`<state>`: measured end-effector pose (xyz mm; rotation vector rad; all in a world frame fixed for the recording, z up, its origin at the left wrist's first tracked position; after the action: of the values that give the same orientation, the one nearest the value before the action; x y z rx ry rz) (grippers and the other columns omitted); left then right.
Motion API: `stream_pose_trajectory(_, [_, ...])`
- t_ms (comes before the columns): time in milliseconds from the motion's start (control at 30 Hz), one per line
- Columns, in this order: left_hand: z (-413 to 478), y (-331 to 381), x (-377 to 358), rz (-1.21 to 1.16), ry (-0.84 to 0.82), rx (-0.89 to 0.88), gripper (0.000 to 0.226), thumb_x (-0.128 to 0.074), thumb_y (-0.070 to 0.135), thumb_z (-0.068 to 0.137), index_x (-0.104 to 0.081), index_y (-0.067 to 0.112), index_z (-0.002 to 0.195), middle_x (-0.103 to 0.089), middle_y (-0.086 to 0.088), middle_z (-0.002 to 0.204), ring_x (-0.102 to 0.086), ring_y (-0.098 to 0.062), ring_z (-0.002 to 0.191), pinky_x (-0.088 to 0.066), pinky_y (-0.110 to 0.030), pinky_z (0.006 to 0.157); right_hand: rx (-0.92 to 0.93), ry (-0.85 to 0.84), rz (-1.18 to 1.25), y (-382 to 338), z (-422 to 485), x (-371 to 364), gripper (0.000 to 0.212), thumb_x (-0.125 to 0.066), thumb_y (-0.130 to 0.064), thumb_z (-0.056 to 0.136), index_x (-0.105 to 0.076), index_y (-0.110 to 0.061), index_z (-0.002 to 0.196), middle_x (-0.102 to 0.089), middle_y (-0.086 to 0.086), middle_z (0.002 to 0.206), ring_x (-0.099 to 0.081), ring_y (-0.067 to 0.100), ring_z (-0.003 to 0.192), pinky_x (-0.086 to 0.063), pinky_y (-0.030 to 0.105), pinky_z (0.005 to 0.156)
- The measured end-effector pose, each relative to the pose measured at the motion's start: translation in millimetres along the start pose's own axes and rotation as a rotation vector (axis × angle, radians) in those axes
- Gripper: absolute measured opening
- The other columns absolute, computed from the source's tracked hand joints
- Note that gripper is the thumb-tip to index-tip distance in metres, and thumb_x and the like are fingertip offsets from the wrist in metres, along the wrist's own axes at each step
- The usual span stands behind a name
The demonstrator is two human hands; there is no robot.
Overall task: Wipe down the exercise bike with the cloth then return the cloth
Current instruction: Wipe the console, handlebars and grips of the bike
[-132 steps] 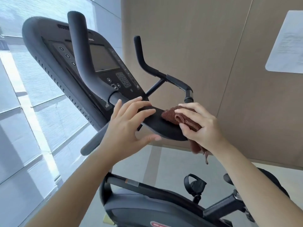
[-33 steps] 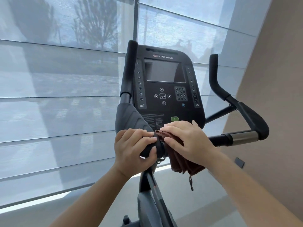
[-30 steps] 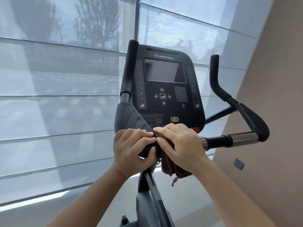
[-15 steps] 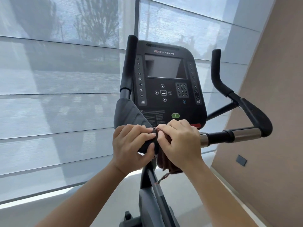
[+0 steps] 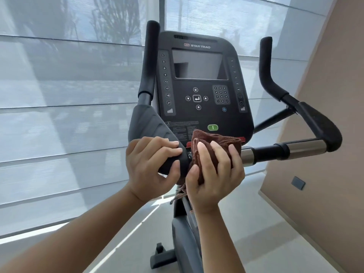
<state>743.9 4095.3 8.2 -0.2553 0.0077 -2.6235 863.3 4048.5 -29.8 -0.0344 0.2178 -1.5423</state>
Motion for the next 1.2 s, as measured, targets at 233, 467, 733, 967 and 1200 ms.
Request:
stream_pose_trajectory(233, [-0.5, -0.4, -0.4, 0.002, 0.107, -0.016, 0.025, -0.051, 0.019, 0.072, -0.069, 0.007, 0.058, -0.070, 0.001, 0.073, -0.063, -0.019, 0.064, -0.041, -0.029, 0.062, -0.011, 0.267, -0.010, 50.0, -8.7, 7.0, 0.039, -0.028, -0.036, 0.091, -0.060, -0.016, 0.100, -0.057, 0.009, 0.106, -0.048, 0.032, 0.110, -0.040, 0.044, 0.097])
stream_pose_trajectory(467, [-0.6, 1.2, -2.4, 0.024, 0.056, -0.010, 0.026, -0.050, 0.020, 0.075, -0.070, 0.008, 0.062, -0.070, 0.002, 0.077, -0.063, -0.019, 0.069, -0.041, -0.031, 0.065, 0.000, 0.226, 0.100, -1.2, -19.1, -2.7, 0.035, -0.029, -0.039, 0.090, -0.059, -0.028, 0.106, -0.059, 0.005, 0.106, -0.048, 0.030, 0.110, -0.042, 0.048, 0.090])
stream_pose_trajectory(733, [1.8, 0.2, -1.2, -0.019, 0.069, 0.087, 0.022, -0.051, 0.014, 0.070, -0.067, 0.006, 0.057, -0.069, 0.001, 0.072, -0.060, -0.019, 0.063, -0.039, -0.032, 0.061, 0.013, 0.265, -0.016, 71.1, -2.8, 11.8, 0.035, -0.036, -0.025, 0.084, -0.066, -0.014, 0.099, -0.065, 0.009, 0.102, -0.051, 0.033, 0.107, -0.041, 0.044, 0.093])
stream_pose_trajectory(967, [1.4, -0.5, -1.2, -0.015, 0.088, 0.072, 0.022, -0.052, 0.015, 0.071, -0.067, 0.008, 0.057, -0.069, 0.001, 0.072, -0.061, -0.020, 0.061, -0.041, -0.035, 0.058, -0.020, 0.169, 0.063, 7.2, -15.6, -0.2, 0.035, -0.030, -0.035, 0.090, -0.061, -0.024, 0.103, -0.059, 0.001, 0.108, -0.047, 0.025, 0.115, -0.040, 0.047, 0.094])
stream_pose_trajectory(1200, [-0.3, -1.7, -1.2, -0.031, 0.085, 0.056, 0.022, -0.053, 0.016, 0.072, -0.068, 0.008, 0.059, -0.070, 0.002, 0.074, -0.059, -0.015, 0.065, -0.041, -0.032, 0.060, 0.133, 0.103, -0.021, 48.6, 0.8, 7.2, 0.035, -0.034, -0.033, 0.089, -0.063, -0.016, 0.096, -0.069, 0.010, 0.098, -0.053, 0.030, 0.106, -0.041, 0.042, 0.091])
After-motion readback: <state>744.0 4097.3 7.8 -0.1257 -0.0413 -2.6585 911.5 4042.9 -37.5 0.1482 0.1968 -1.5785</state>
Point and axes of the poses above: each hand's wrist, its own z-axis towards the middle knuckle, its own x-axis out of the back of the hand, y = z × x, the point moved 9 cm from there along z, towards the middle knuckle
